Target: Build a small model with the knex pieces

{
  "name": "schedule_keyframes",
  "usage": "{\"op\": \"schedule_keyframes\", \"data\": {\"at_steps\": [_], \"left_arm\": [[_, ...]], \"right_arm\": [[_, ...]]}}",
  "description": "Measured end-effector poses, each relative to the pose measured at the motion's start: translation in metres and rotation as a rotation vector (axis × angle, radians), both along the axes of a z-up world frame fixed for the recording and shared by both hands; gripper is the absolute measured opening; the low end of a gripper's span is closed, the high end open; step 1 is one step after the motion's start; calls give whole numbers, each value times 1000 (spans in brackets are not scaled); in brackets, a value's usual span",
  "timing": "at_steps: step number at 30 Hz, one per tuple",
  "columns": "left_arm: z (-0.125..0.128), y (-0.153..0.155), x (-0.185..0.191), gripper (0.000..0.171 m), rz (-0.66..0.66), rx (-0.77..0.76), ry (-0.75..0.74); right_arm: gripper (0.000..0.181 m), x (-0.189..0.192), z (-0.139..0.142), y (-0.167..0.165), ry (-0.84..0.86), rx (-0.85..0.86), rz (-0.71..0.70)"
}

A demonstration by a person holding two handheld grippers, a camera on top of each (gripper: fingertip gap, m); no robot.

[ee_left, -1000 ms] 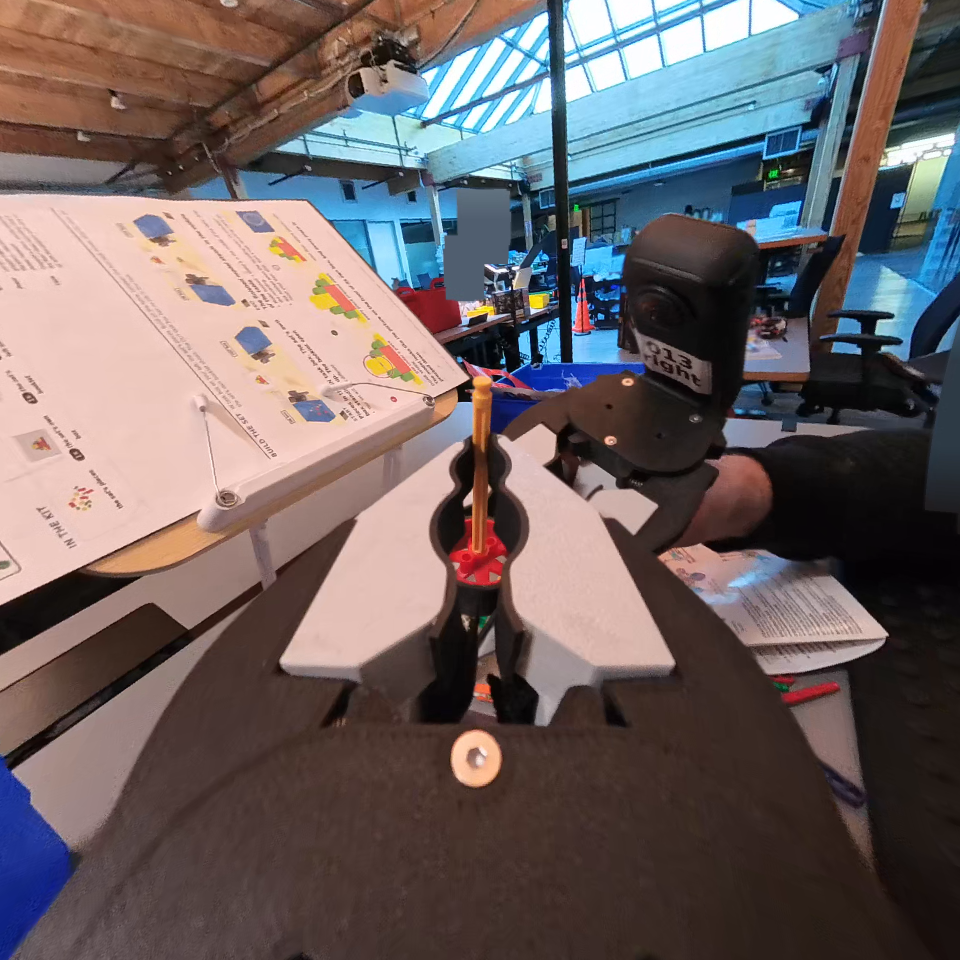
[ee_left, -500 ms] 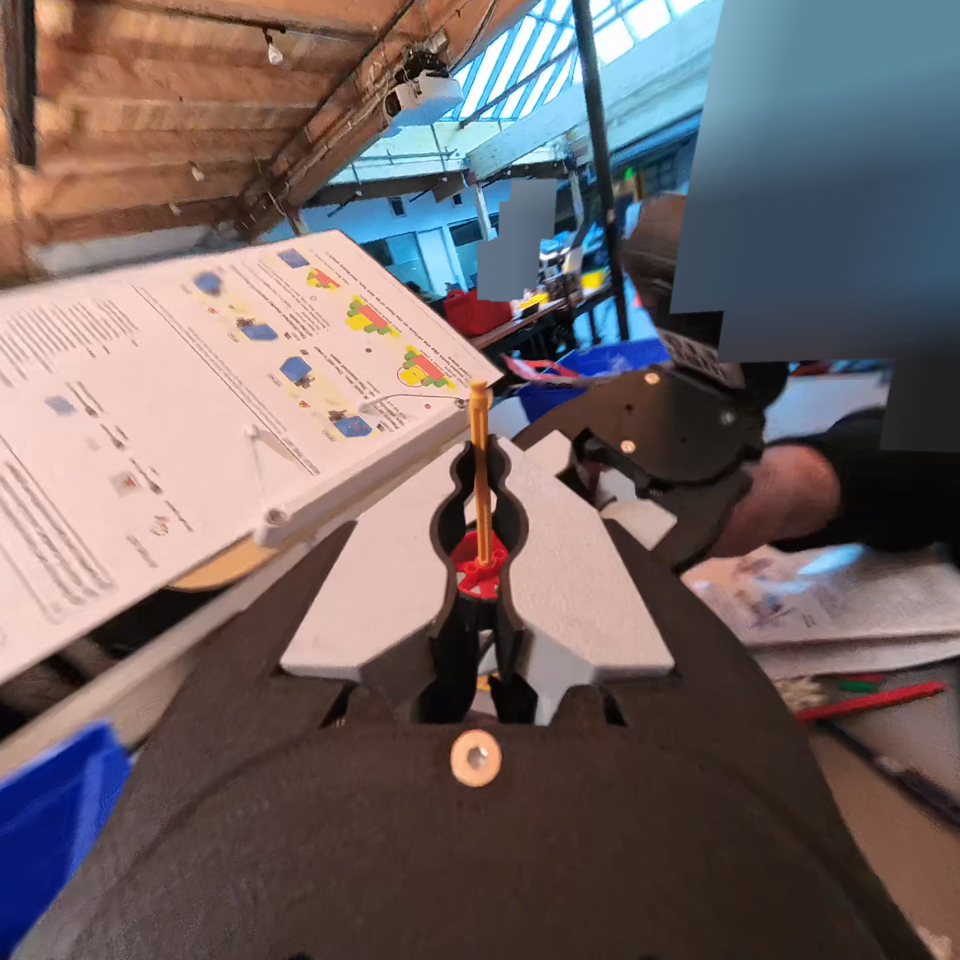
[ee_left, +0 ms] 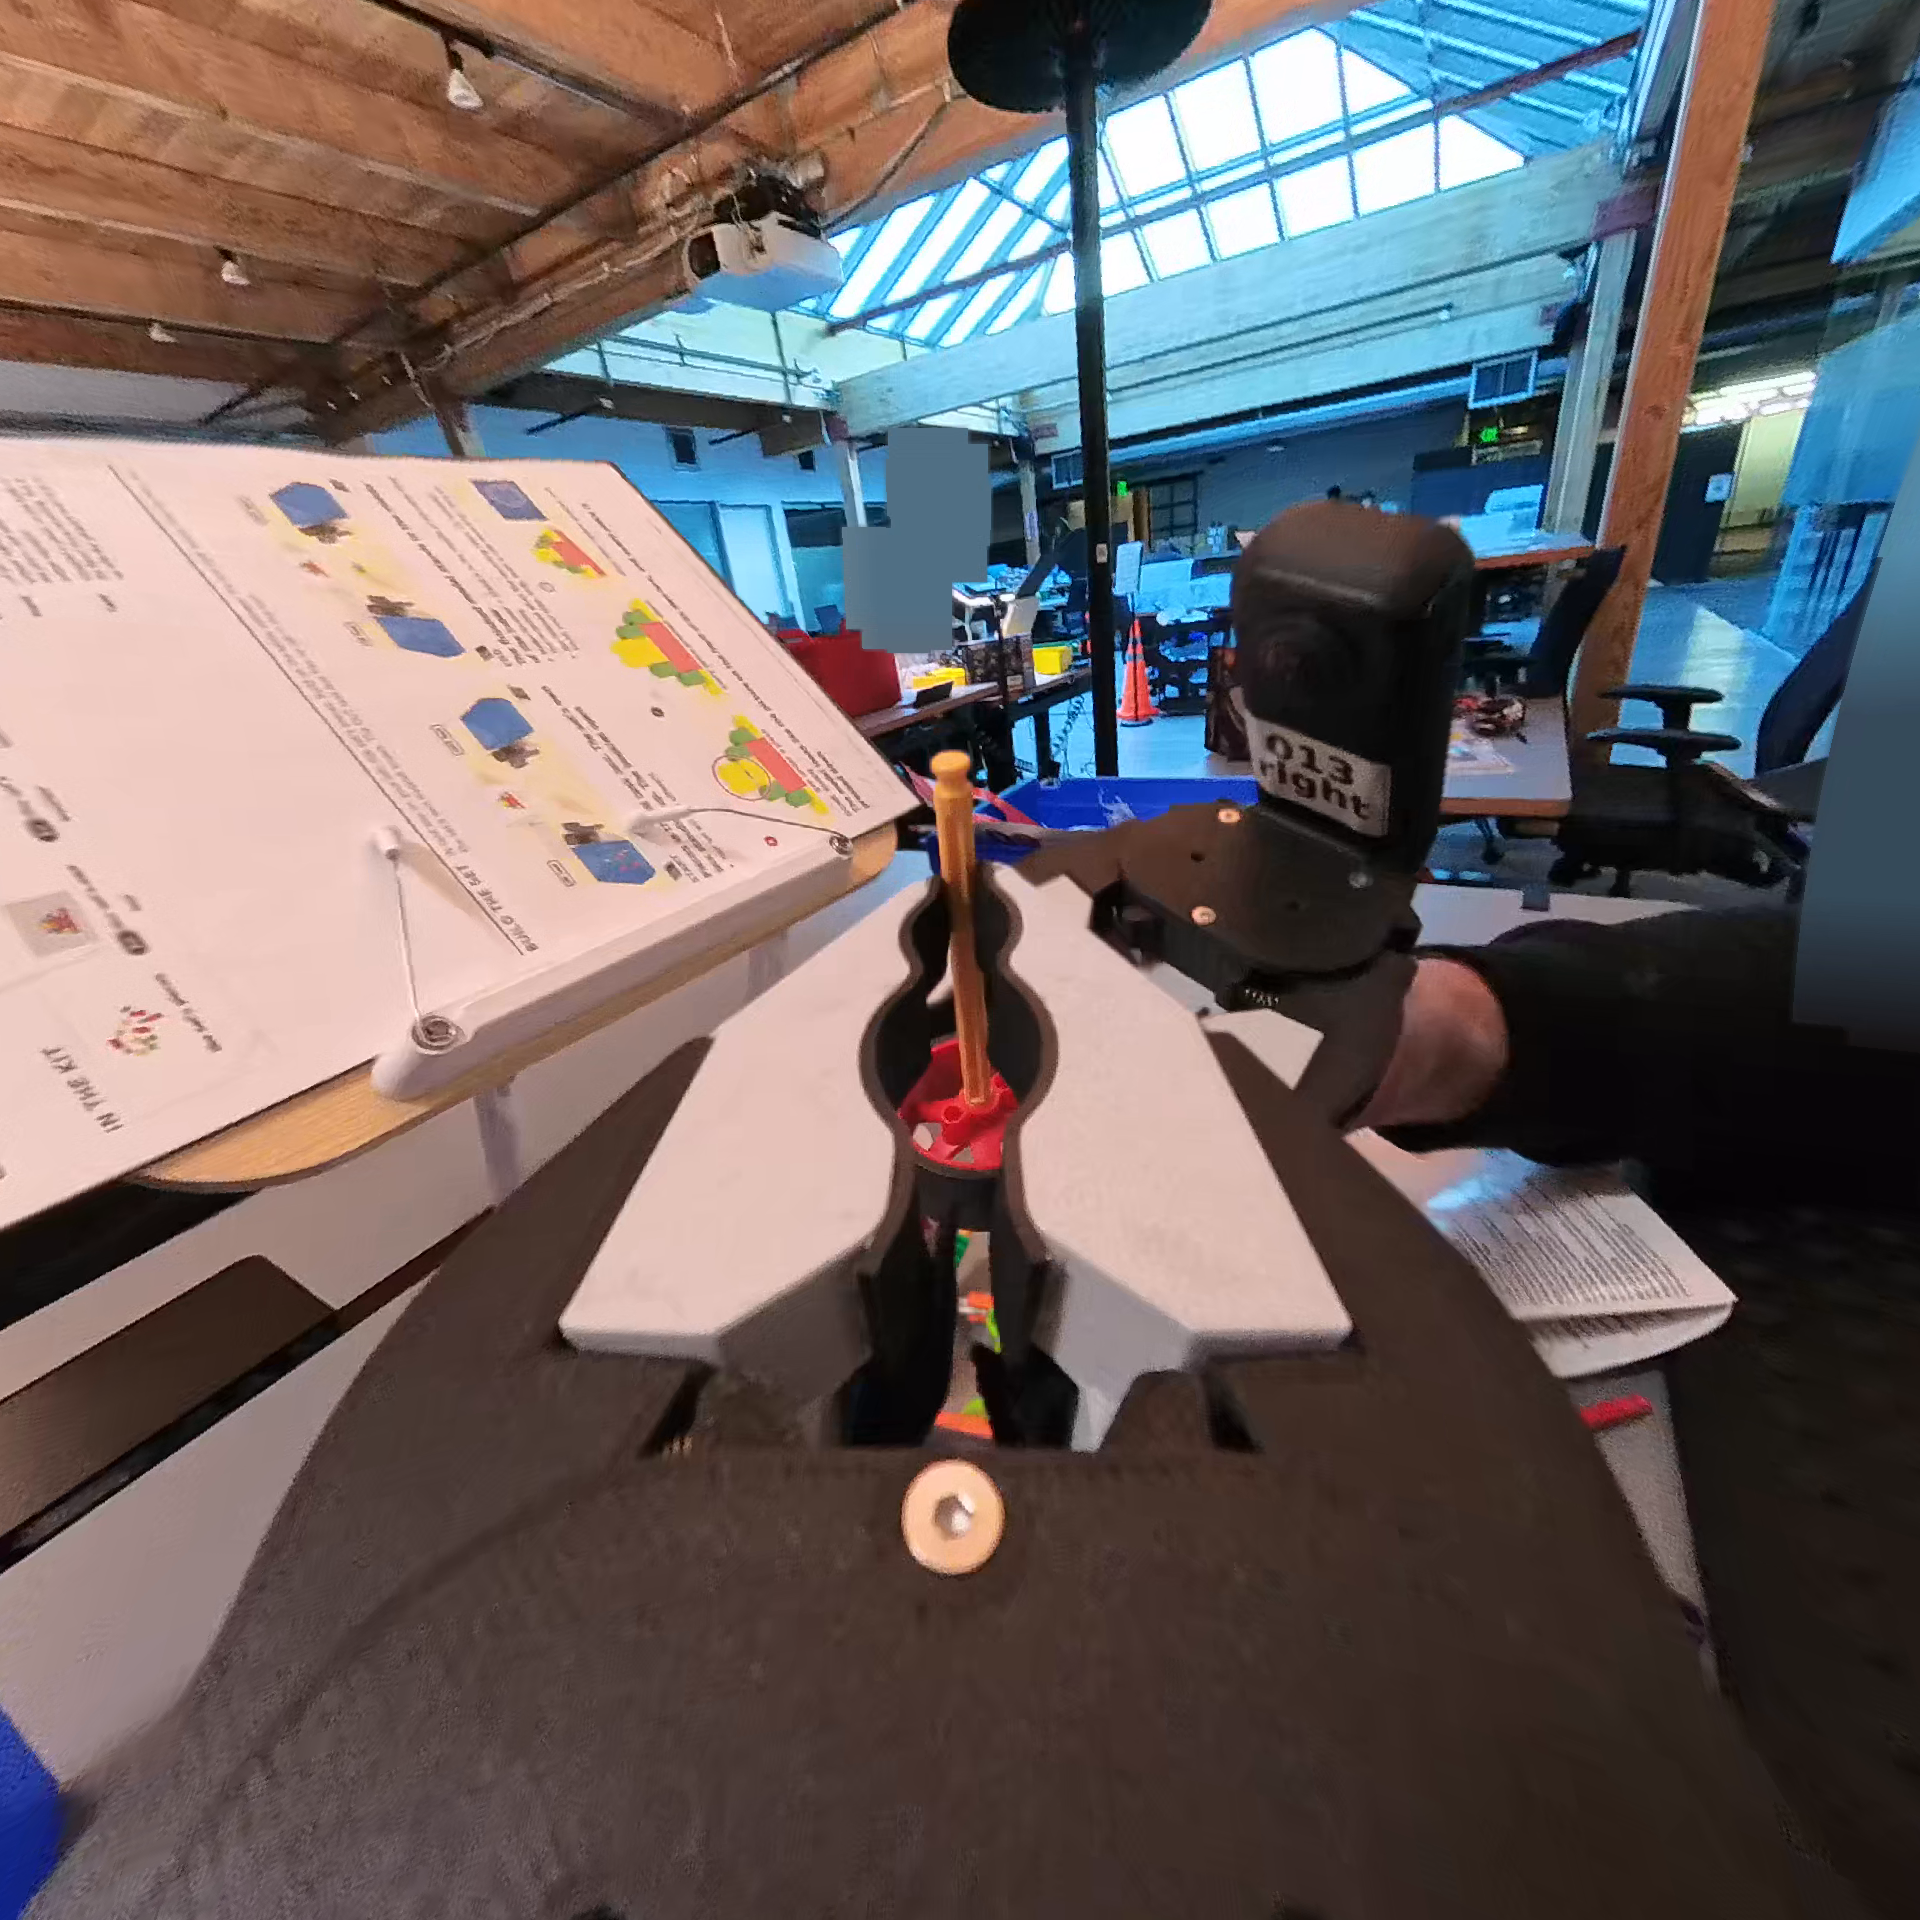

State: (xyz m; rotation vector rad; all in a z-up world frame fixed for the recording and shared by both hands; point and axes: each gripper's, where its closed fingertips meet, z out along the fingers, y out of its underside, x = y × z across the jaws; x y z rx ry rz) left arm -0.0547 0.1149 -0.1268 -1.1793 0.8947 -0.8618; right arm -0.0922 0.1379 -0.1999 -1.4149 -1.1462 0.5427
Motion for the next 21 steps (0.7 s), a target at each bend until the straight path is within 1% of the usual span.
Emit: {"op": "schedule_keyframes", "data": {"at_steps": [1, 3, 6, 10, 11, 12, 13, 14, 15, 16, 17, 18, 20, 21], "left_arm": [[-5, -2, 3, 2, -22, -13, 12], [-6, -3, 5, 2, -29, -12, 14], [-9, -5, 8, 2, -37, -22, 20], [-15, -6, 11, 0, 3, -18, 41], [-10, -8, 10, 3, -17, -28, 6], [22, -23, 0, 2, -98, -36, -139], [54, -32, -14, 1, -93, 22, -200], [68, -27, -28, 2, 7, 119, -175], [58, -13, -30, 2, 48, 107, -129], [36, -1, -25, 2, 7, -15, -115], [19, 5, -22, 1, 0, -61, -104], [11, 8, -19, 2, 9, -56, -70], [22, 15, -25, 2, 12, -93, -116], [21, 20, -27, 2, 14, -119, -124]], "right_arm": [[77, -1, 0, -1, -3, 2, 2], [55, -1, 0, -3, 19, -5, 23], [53, -3, -5, -2, 5, -28, 10], [52, -2, -15, 3, -47, 0, -26], [51, 1, -27, 8, -116, 4, -59], [51, 4, -54, 14, -225, 10, -92], [49, 3, -83, 15, -290, -10, -89], [50, -4, -95, 11, -287, -42, -73], [50, -14, -84, 8, -256, -23, -57], [50, -22, -67, 6, -234, -3, -38], [51, -27, -59, 2, -232, -30, -5], [52, -29, -69, -4, -276, -89, 30], [53, -22, -113, -18, -468, -155, 82], [54, -19, -130, -29, -553, -168, 118]]}}
